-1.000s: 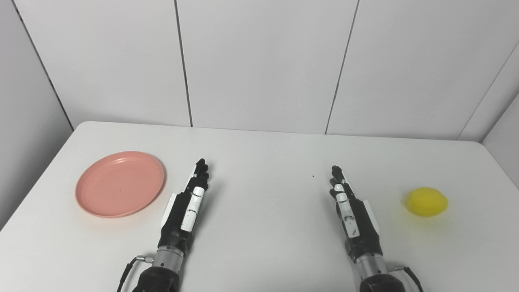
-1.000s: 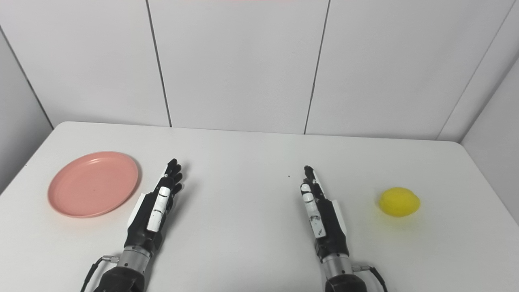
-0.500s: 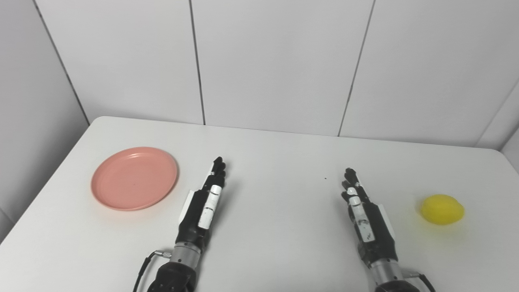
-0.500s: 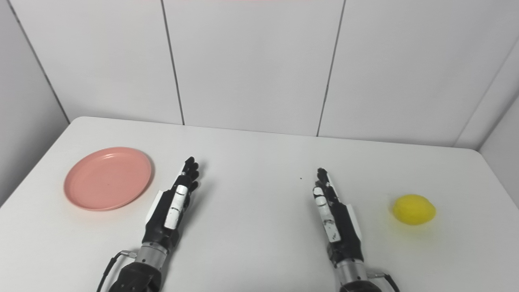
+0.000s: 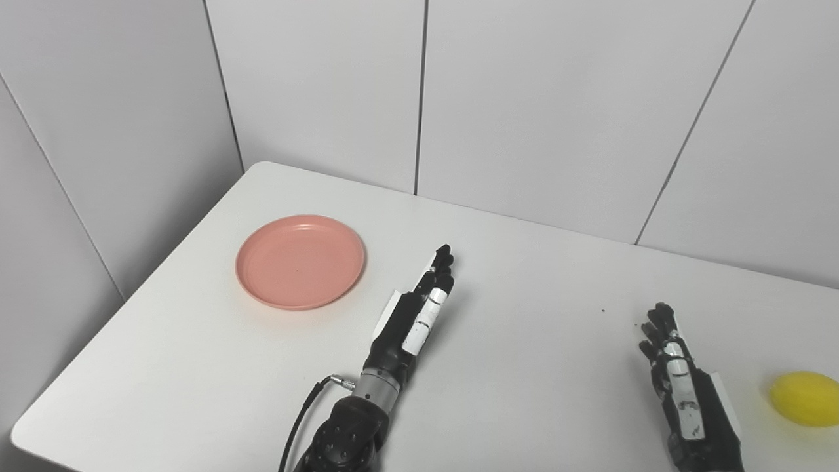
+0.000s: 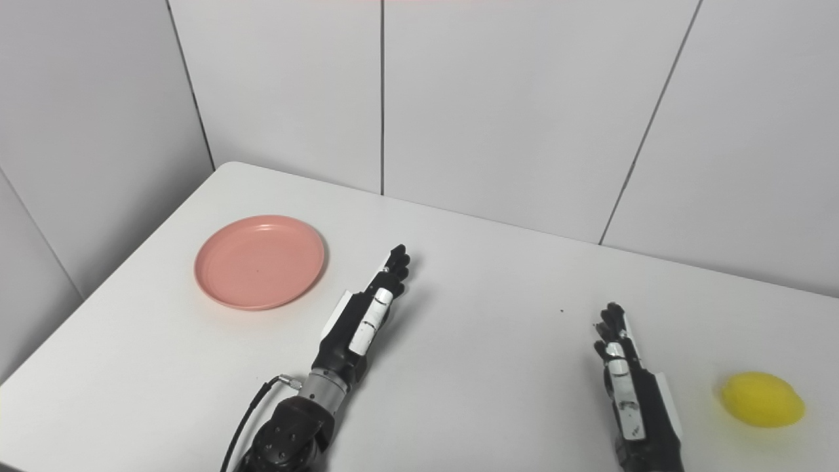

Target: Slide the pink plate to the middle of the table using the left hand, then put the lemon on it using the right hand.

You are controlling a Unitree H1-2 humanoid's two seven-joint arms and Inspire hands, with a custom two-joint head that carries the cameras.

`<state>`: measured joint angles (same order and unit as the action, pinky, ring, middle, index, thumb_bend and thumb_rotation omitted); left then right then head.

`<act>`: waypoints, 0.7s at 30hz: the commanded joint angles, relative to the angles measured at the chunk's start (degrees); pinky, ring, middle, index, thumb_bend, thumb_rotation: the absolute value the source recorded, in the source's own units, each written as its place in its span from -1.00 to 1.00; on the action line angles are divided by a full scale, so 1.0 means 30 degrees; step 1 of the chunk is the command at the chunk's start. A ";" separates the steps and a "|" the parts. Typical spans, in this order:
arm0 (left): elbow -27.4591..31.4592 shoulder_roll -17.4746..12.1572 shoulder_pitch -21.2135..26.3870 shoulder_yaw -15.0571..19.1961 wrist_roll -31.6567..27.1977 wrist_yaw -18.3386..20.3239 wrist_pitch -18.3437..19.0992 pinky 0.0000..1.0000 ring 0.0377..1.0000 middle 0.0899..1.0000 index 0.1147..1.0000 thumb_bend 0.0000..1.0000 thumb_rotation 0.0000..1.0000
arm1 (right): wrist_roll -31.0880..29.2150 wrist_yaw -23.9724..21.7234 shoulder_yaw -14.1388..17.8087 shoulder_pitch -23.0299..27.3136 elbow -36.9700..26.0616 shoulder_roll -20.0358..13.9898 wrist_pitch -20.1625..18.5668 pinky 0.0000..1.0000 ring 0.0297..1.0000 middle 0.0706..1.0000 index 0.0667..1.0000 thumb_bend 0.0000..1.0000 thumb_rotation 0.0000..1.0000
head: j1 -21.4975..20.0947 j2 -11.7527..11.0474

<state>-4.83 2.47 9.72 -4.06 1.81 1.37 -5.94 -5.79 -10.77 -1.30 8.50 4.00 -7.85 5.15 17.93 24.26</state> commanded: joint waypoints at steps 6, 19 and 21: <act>0.1135 -0.0467 0.0976 0.0740 0.0295 -0.0483 0.0964 1.00 1.00 1.00 1.00 0.46 1.00 | -0.0117 -0.0183 0.0173 -0.0249 0.0013 -0.0291 0.0938 1.00 1.00 1.00 1.00 -0.01 1.00 | 0.0367 -0.0347; 0.3310 -0.2224 0.2040 0.3306 -0.1915 -0.0287 0.2483 1.00 0.99 0.95 0.95 0.43 1.00 | 0.0264 -0.0027 0.0093 -0.0403 -0.0560 -0.0374 0.0577 1.00 1.00 1.00 1.00 -0.05 1.00 | 0.0691 -0.0758; 0.3377 -0.2428 0.2170 0.3727 -0.2248 -0.0443 0.2344 0.93 0.91 0.90 0.89 0.44 1.00 | 0.0363 0.0017 0.0081 -0.0394 -0.0557 -0.0352 0.0500 1.00 1.00 1.00 1.00 -0.03 1.00 | 0.0708 -0.0856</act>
<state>3.44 -4.01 13.86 6.27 -4.03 0.48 1.86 -4.82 -10.68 -1.22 7.54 2.90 -8.47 5.16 19.95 21.89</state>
